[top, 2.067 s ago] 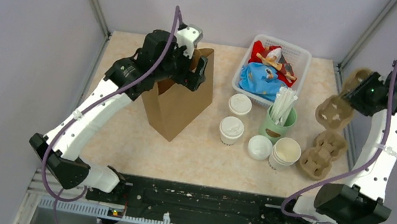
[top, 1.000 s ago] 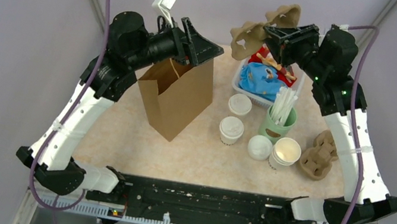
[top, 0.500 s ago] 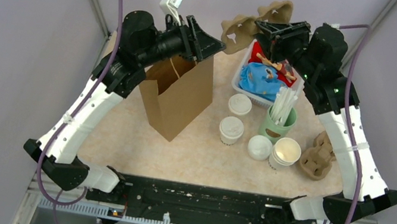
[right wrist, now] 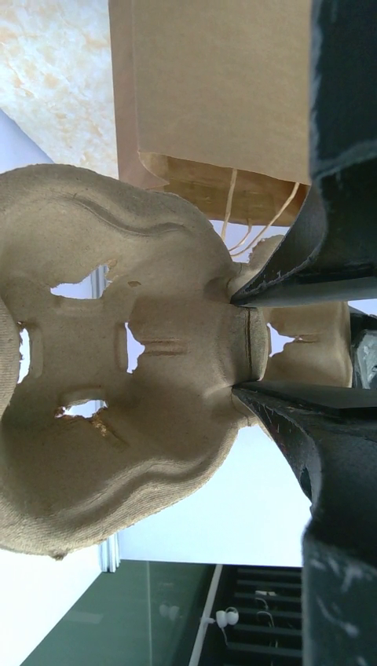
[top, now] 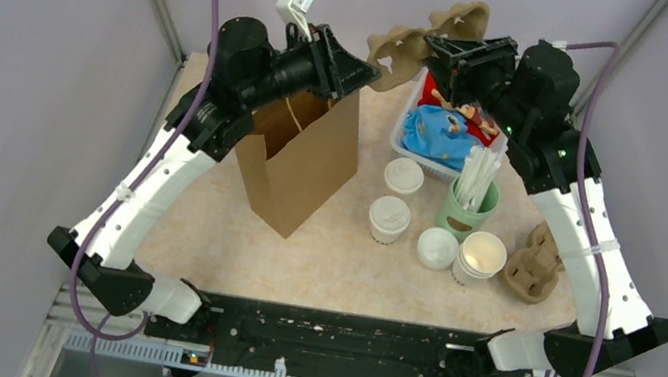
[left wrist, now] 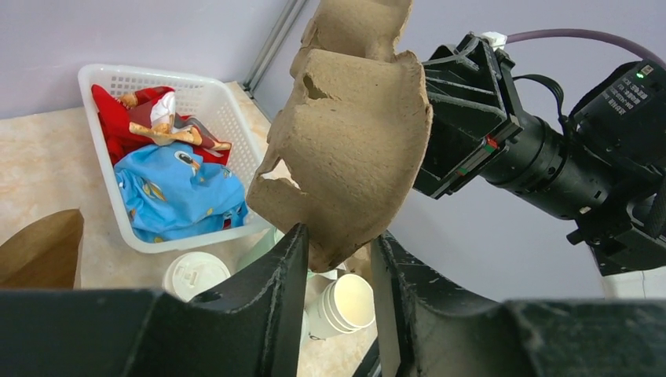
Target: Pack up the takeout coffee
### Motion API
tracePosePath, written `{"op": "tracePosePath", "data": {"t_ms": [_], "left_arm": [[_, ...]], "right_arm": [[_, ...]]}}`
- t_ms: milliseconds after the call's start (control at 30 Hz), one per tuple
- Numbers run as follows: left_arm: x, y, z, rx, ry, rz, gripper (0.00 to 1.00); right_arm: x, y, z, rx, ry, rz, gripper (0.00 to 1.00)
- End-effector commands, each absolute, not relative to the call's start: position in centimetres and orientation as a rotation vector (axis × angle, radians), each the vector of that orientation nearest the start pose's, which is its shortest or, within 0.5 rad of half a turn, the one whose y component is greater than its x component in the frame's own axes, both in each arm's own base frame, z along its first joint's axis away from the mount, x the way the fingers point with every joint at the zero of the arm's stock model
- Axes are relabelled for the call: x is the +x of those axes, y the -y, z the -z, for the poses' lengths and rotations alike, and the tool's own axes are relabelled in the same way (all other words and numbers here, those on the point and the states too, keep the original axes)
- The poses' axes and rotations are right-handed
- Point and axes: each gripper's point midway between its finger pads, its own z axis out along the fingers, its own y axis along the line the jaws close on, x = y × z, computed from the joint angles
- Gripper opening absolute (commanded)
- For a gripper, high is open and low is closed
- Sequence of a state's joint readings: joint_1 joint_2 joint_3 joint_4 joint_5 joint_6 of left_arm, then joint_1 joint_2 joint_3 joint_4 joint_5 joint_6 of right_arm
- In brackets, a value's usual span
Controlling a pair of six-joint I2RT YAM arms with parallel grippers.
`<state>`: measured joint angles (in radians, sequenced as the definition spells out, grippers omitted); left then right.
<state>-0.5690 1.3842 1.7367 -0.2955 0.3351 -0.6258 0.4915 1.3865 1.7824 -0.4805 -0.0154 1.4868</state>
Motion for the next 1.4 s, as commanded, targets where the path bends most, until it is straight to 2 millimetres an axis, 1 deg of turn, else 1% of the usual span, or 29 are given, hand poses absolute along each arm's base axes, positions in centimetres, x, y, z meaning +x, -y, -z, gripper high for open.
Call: {"op": "tracePosePath", "data": {"t_ms": [0,33,100,167,200,233,267,333,367,433,467,500,533,567,600,633,667,700,767,867,900,933,967,1033,1067,1133,1200,1300,1367], "left_arm": [[31.0,28.7,-50.4,0.237,-1.561,1.163,0.39],[31.1,28.6,-50.3,0.23,-1.563,1.156,0.36],[31.3,28.4,-50.4,0.214,-1.557,1.145,0.26],[31.2,28.2,-50.6,0.214,-1.541,1.141,0.14],[31.1,28.1,-50.7,0.209,-1.534,1.138,0.08],[31.1,27.9,-50.7,0.205,-1.53,1.135,0.01],[31.1,27.9,-50.6,0.202,-1.532,1.131,0.0],[31.1,27.7,-50.8,0.193,-1.532,1.125,0.0],[31.0,27.6,-50.9,0.188,-1.534,1.128,0.0],[30.6,27.6,-51.1,0.177,-1.548,1.154,0.0],[30.3,27.6,-51.2,0.181,-1.55,1.169,0.0],[29.9,27.7,-51.3,0.183,-1.553,1.183,0.0],[29.6,27.7,-51.4,0.185,-1.561,1.199,0.0],[29.3,27.6,-51.3,0.186,-1.568,1.213,0.0],[28.9,27.6,-51.3,0.194,-1.576,1.233,0.0],[28.5,27.5,-51.2,0.205,-1.587,1.253,0.0],[28.3,27.5,-50.9,0.213,-1.606,1.273,0.0],[27.9,27.4,-50.6,0.225,-1.626,1.296,0.0],[27.4,27.2,-50.1,0.244,-1.661,1.332,0.0],[26.4,27.1,-49.3,0.277,-1.695,1.394,0.0],[26.1,27.0,-49.0,0.284,-1.704,1.409,0.0],[25.9,27.0,-48.8,0.288,-1.713,1.42,0.0],[25.7,26.9,-48.6,0.298,-1.721,1.435,0.0],[25.4,26.8,-48.5,0.308,-1.73,1.462,0.0],[25.3,26.9,-48.4,0.314,-1.733,1.474,0.0],[25.2,27.0,-48.2,0.322,-1.736,1.488,0.0],[25.1,27.0,-48.0,0.331,-1.741,1.498,0.0],[25.0,27.1,-47.7,0.346,-1.752,1.514,0.0],[24.9,27.1,-47.5,0.351,-1.759,1.521,0.0]], "right_arm": [[34.4,-24.6,-51.7,0.856,-1.633,-1.516,0.13],[34.3,-24.7,-51.6,0.855,-1.639,-1.516,0.12],[34.2,-25.0,-51.3,0.852,-1.647,-1.518,0.12],[34.0,-25.1,-51.2,0.849,-1.654,-1.519,0.14],[33.9,-25.1,-51.0,0.843,-1.66,-1.517,0.16],[33.8,-25.0,-50.9,0.836,-1.665,-1.509,0.24],[33.5,-25.0,-50.7,0.813,-1.675,-1.497,0.42],[32.9,-24.5,-50.7,0.684,-1.69,-1.437,0.69],[32.4,-24.1,-50.8,0.558,-1.698,-1.385,0.78],[31.1,-23.1,-51.1,0.238,-1.689,-1.28,0.86],[30.2,-22.6,-50.8,0.087,-1.69,-1.214,0.88],[29.6,-21.7,-50.2,-0.01,-1.7,-1.132,0.9],[29.5,-20.3,-49.5,-0.063,-1.716,-1.049,0.93],[29.6,-18.9,-49.1,-0.092,-1.728,-1.008,0.93],[29.3,-17.9,-48.8,-0.144,-1.737,-1.046,0.92],[29.6,-17.0,-48.6,-0.161,-1.744,-1.086,0.89],[30.0,-15.9,-48.6,-0.153,-1.747,-1.096,0.85],[30.6,-14.9,-48.7,-0.144,-1.75,-1.089,0.84],[31.2,-13.8,-49.2,-0.165,-1.741,-1.133,0.83],[32.1,-14.4,-48.6,-0.217,-1.756,-1.267,0.73],[32.1,-14.7,-48.2,-0.231,-1.753,-1.326,0.7],[31.9,-15.0,-48.4,-0.256,-1.727,-1.375,0.67],[31.8,-15.3,-49.0,-0.296,-1.675,-1.402,0.67],[31.6,-15.5,-48.9,-0.302,-1.656,-1.47,0.65],[31.7,-15.6,-48.5,-0.302,-1.659,-1.498,0.62],[32.2,-15.7,-47.6,-0.29,-1.673,-1.525,0.55],[32.6,-15.6,-47.4,-0.287,-1.676,-1.528,0.53],[32.8,-15.7,-47.6,-0.295,-1.665,-1.546,0.52],[33.1,-15.7,-47.7,-0.292,-1.665,-1.549,0.46]]}}
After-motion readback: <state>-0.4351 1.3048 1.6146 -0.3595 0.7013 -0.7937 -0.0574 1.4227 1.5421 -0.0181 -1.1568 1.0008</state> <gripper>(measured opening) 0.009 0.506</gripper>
